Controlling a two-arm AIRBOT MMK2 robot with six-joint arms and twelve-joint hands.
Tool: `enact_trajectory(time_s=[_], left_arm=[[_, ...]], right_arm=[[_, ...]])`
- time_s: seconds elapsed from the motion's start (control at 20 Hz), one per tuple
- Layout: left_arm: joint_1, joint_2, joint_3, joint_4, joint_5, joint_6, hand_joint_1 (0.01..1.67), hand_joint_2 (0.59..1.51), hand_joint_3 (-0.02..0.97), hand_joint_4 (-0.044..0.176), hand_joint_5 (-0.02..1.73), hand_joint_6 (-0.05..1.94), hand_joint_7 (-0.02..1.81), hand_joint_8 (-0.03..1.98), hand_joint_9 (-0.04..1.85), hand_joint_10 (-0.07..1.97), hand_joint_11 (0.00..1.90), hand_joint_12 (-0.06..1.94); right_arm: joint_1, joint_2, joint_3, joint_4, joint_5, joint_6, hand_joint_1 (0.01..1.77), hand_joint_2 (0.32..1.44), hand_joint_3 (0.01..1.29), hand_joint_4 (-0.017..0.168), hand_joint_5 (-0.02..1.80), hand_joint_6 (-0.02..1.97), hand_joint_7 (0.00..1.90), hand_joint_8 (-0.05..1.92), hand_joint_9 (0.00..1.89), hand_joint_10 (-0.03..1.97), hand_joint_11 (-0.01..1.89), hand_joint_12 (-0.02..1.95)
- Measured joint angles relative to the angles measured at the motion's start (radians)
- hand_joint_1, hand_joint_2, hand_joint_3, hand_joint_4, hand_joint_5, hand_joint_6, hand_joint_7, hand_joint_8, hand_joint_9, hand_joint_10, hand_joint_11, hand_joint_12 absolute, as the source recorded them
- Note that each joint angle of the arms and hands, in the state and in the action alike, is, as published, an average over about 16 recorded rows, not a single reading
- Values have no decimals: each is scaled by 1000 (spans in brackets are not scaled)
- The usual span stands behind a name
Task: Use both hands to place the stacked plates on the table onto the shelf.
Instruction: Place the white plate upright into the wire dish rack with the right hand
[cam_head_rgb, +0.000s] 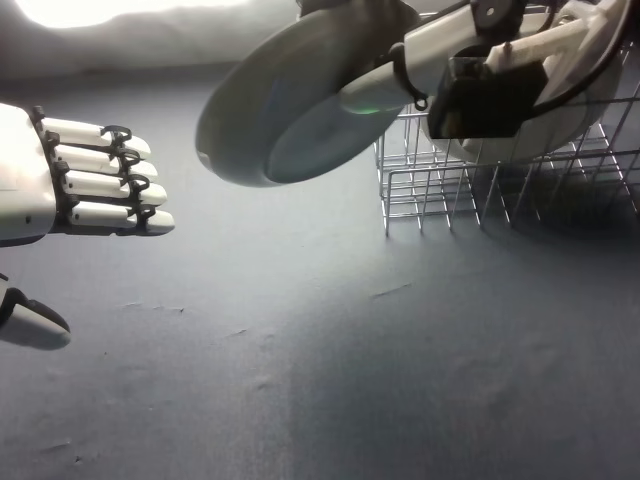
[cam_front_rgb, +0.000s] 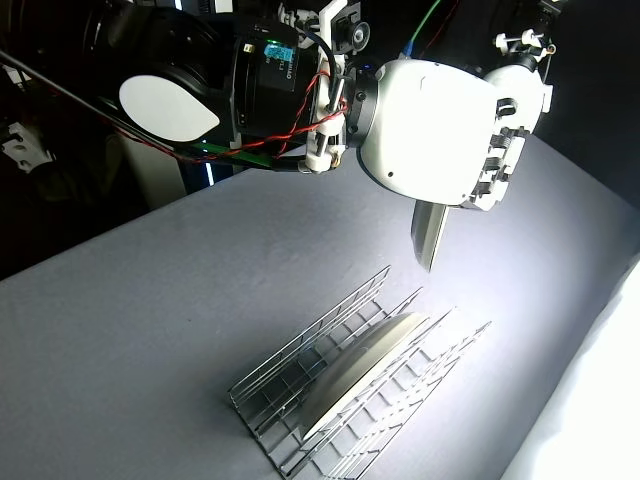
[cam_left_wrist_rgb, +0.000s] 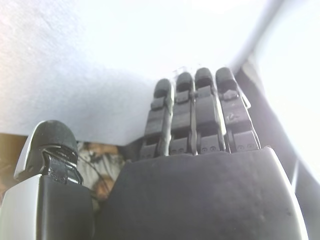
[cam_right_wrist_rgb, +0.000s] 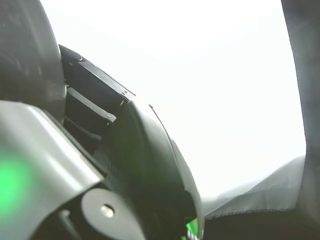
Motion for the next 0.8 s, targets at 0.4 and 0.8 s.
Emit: enact_trajectory(time_s=[0.4, 0.8], left_arm=[[-5, -3, 3, 15, 6, -4, 15, 1151, 11, 8, 108, 10, 125, 17, 109, 13, 15, 211], [-9, -4, 4, 22, 6, -11, 16, 1151, 10, 8, 120, 10, 136, 17, 120, 13, 16, 232]], right_arm=[[26, 14, 0, 10, -57, 0, 1385, 984, 12, -7, 997, 743, 1044, 940, 961, 1150, 739, 1465], [43, 17, 0, 10, -80, 0, 1386, 993, 12, -7, 989, 729, 1045, 948, 965, 1149, 748, 1469]])
